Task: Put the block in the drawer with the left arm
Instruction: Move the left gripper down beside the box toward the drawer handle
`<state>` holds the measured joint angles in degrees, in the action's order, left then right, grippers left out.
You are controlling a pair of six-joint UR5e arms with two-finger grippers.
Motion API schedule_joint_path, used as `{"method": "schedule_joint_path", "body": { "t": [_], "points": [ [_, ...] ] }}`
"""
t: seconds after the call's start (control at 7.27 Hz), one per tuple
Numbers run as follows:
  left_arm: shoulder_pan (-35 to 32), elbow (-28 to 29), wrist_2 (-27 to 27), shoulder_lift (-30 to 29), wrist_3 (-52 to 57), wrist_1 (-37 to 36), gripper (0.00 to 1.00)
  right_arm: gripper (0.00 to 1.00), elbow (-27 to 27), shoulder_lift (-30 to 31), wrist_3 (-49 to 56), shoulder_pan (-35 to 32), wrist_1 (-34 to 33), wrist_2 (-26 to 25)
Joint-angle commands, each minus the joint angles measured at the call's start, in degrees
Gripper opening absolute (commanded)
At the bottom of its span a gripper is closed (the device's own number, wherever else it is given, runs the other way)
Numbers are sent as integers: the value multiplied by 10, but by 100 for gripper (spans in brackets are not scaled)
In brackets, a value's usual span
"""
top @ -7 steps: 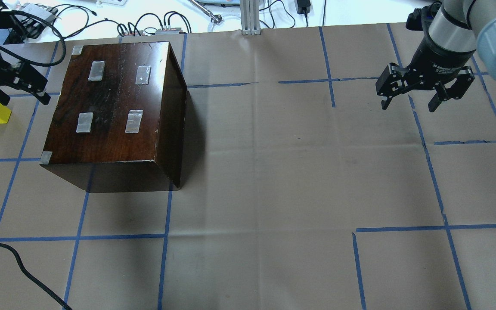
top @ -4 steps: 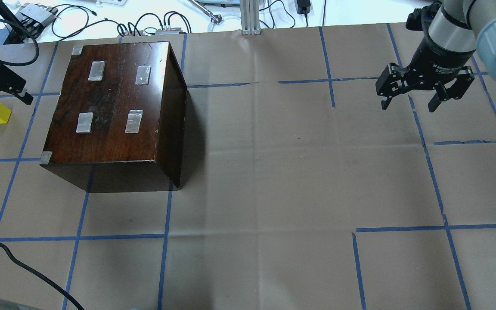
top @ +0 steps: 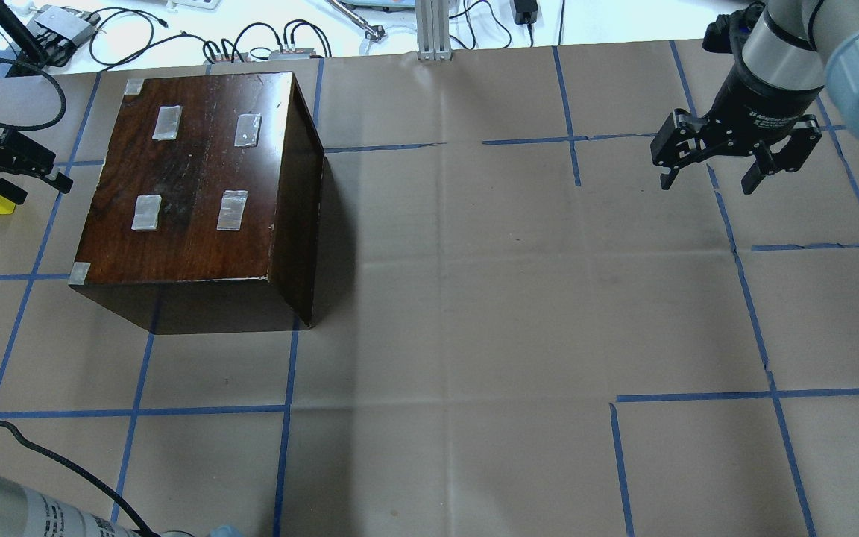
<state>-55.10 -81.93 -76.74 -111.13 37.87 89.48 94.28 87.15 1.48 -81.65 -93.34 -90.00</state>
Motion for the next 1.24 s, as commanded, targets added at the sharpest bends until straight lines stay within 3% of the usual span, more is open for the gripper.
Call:
{"method": "schedule_joint_path", "body": {
  "t": [0.0,0.41,0.55,1.1],
  "points": [
    [10,4,35,-24,1,-22,99,100,0,0,0,0,0,0],
    [10,-2,45,-42,0,-52,99,100,0,0,-1,0,0,0],
    [10,-5,74,-40,0,-81,99,100,0,0,-1,0,0,0],
    [5,-14,90,-44,1,-84,99,100,0,0,0,0,0,0]
  ]
}}
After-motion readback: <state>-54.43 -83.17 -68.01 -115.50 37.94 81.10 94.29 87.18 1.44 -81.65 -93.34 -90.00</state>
